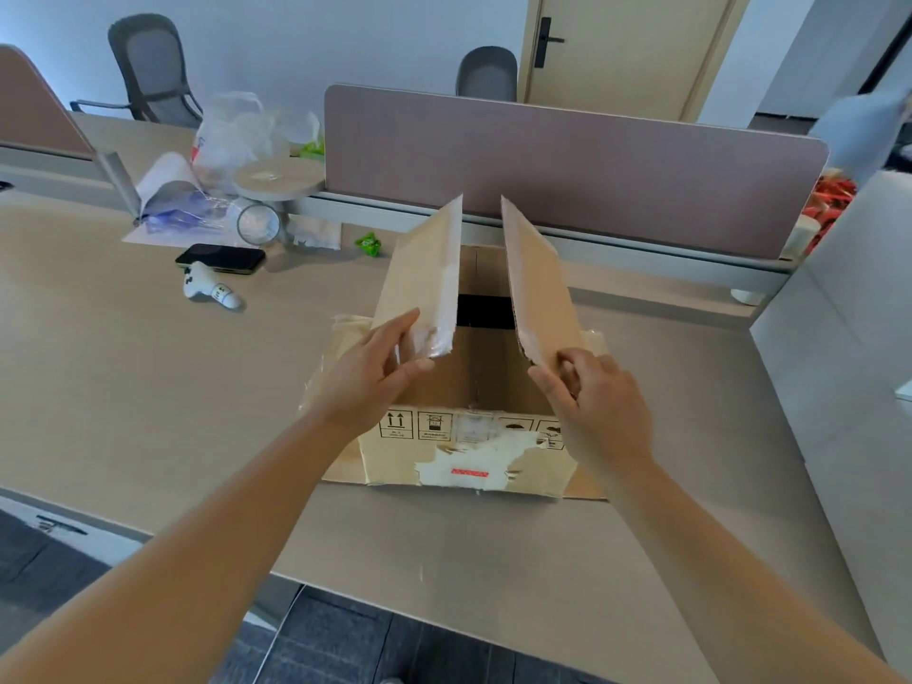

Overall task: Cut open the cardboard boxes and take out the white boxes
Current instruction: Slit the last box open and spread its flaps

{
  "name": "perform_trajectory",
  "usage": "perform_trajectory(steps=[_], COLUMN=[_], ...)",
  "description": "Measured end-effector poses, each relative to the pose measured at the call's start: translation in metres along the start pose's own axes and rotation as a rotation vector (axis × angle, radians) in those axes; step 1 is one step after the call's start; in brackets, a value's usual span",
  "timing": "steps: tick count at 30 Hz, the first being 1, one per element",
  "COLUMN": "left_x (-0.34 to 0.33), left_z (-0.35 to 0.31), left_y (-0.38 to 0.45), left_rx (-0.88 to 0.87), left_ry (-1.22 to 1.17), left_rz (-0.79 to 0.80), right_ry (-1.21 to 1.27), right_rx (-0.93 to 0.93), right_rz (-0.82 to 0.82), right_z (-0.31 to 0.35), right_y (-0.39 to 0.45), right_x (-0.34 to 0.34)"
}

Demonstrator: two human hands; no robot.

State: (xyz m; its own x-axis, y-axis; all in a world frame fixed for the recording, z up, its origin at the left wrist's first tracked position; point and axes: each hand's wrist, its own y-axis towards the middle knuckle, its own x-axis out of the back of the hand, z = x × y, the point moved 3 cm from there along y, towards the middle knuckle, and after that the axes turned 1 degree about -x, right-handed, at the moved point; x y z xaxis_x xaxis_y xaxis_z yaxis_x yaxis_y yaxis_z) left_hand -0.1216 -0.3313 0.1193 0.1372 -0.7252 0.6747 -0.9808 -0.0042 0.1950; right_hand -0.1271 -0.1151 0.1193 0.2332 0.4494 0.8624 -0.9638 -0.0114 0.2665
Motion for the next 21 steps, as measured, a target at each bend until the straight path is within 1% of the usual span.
perform_trajectory(steps=[3,5,7,8,9,10,11,13,15,18,19,21], left_x=[0.006,0.010,0.016,0.016,0.017,0.018,0.020,0.025,0.030,0.039,0.041,0.041], left_z=[-0.008,-0.015,-0.028,-0.032,-0.032,-0.033,-0.035,-0.042,-0.048,-0.043,-0.040,-0.025], left_y=[0.005,0.010,0.013,0.013,0.014,0.015,0.015,0.012,0.007,-0.005,-0.007,-0.009], left_rx=[-0.124,-0.240,-0.432,-0.545,-0.626,-0.678,-0.694,-0.641,-0.424,-0.056,0.057,0.199], left_ry=[0.228,0.446,0.648,0.731,0.790,0.842,0.901,1.054,1.201,1.309,1.358,1.380], left_rz=[0.125,0.153,0.113,0.103,0.083,0.055,0.029,0.008,0.006,-0.098,-0.099,-0.069], right_ry=[-0.090,-0.083,-0.132,-0.180,-0.231,-0.273,-0.316,-0.451,-0.624,-0.828,-0.859,-0.883], right_rx=[0.079,0.247,0.402,0.443,0.466,0.479,0.492,0.486,0.361,0.159,0.123,0.053], right_rz=[0.011,-0.078,-0.186,-0.224,-0.228,-0.242,-0.277,-0.340,-0.326,-0.186,-0.112,0.041], right_z=[0.006,0.013,0.019,0.019,0.018,0.019,0.021,0.026,0.033,0.036,0.033,0.023], right_y=[0.000,0.002,0.003,0.005,0.006,0.007,0.008,0.007,0.006,0.003,0.002,0.001], right_x=[0.003,0.006,0.009,0.010,0.010,0.011,0.015,0.020,0.026,0.033,0.033,0.032])
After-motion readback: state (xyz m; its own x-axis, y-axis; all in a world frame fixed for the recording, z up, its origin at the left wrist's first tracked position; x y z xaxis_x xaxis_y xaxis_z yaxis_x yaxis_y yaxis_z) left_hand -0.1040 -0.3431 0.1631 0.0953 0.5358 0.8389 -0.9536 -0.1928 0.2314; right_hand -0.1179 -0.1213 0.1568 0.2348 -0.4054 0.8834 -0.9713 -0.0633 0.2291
